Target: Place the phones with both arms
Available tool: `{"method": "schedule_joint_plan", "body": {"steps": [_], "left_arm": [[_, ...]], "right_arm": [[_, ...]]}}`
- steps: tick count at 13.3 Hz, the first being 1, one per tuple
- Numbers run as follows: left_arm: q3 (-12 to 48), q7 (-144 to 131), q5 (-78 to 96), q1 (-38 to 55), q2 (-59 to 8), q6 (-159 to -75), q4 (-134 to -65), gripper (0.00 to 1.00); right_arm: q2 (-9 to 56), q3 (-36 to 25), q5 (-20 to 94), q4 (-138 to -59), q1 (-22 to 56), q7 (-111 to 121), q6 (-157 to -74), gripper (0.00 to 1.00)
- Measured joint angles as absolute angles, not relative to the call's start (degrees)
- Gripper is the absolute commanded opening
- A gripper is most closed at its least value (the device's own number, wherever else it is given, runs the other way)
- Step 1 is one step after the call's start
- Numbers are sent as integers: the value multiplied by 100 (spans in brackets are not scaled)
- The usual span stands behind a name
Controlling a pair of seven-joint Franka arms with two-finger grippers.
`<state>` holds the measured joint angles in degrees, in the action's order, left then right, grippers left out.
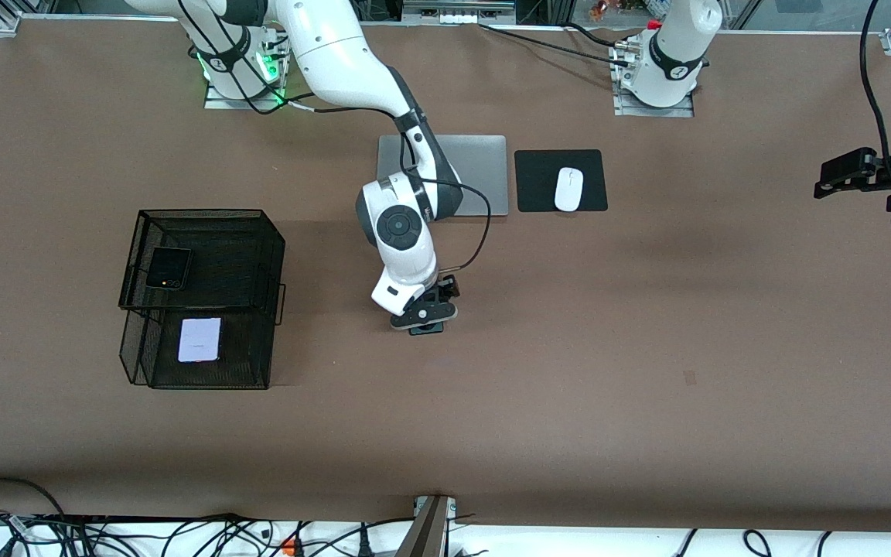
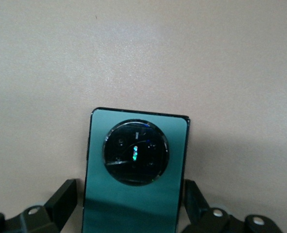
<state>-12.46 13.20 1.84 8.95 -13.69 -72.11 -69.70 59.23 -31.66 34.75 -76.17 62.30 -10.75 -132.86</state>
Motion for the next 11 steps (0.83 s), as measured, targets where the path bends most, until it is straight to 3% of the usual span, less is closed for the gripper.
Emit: {"method": "schedule_joint_plan", "body": {"steps": [2,4,7,11], "left_arm": [[-1183,1320,188,887,-1279,-7246,-7087,100],[-768,1318,189,659,-1137,-7528,-7393,100],[252,1201,188,-105,-992,-7792,-7756,100],[429,1169,188,-255,-942,-7906,-7994,100]], "right_arm": [[5911,-3179,3473,-7646,6236,-1069,-13287,25],[5856,-3186,3472,-7682,6247,-1061,-13266,4],[5854,-3193,3473,-7688,6255,-1032,-13266,0],[5852,-3310,3473,-7702,6301,-1032,-13131,0]]}}
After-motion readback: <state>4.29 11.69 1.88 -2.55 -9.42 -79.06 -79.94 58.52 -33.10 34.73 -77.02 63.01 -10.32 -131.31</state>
